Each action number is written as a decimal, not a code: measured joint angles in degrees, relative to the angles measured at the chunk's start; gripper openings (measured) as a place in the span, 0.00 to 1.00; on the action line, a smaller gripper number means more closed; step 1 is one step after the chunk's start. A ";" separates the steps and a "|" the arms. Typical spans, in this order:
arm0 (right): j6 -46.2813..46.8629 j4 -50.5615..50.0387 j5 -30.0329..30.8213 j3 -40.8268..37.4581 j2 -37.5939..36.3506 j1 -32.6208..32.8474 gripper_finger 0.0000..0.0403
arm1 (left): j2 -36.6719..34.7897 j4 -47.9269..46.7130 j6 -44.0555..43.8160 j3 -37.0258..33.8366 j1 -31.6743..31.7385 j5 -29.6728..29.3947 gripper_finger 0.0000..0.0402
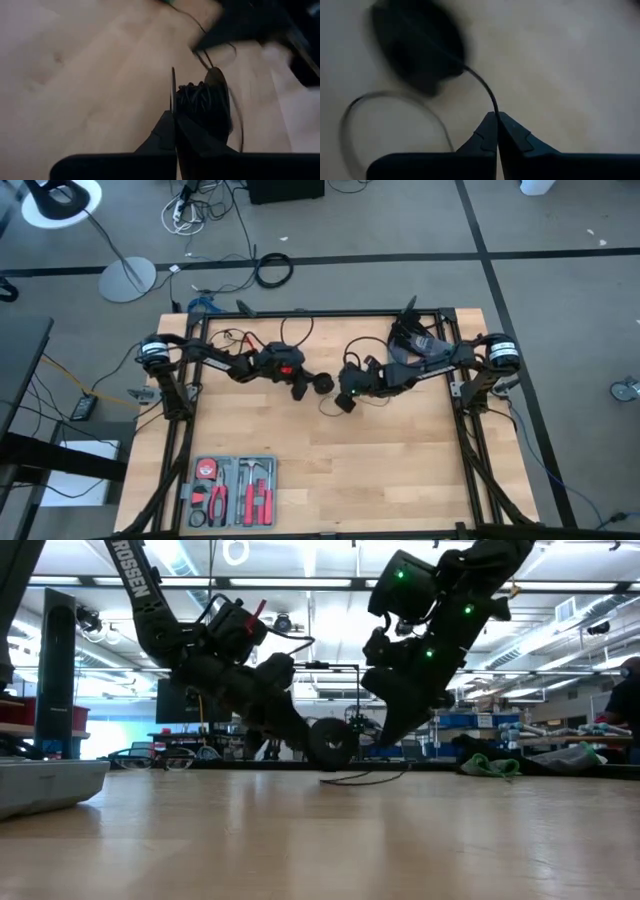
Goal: Coil cords
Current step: Coil the black wire onto the black spool
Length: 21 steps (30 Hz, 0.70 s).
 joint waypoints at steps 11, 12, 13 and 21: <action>1.24 6.78 -8.19 0.07 2.57 1.03 0.00 | -0.82 2.52 -2.61 3.08 1.00 1.45 0.00; 0.43 8.67 -8.26 0.02 3.28 1.03 0.00 | -0.82 2.38 -2.62 3.17 1.01 1.11 0.00; -0.21 11.50 -8.53 0.09 4.09 1.05 0.00 | -0.82 2.37 -2.63 3.30 1.00 0.43 0.00; -4.91 21.72 -7.55 0.04 7.39 2.42 0.00 | -0.85 0.56 -2.79 3.34 1.04 -4.71 0.00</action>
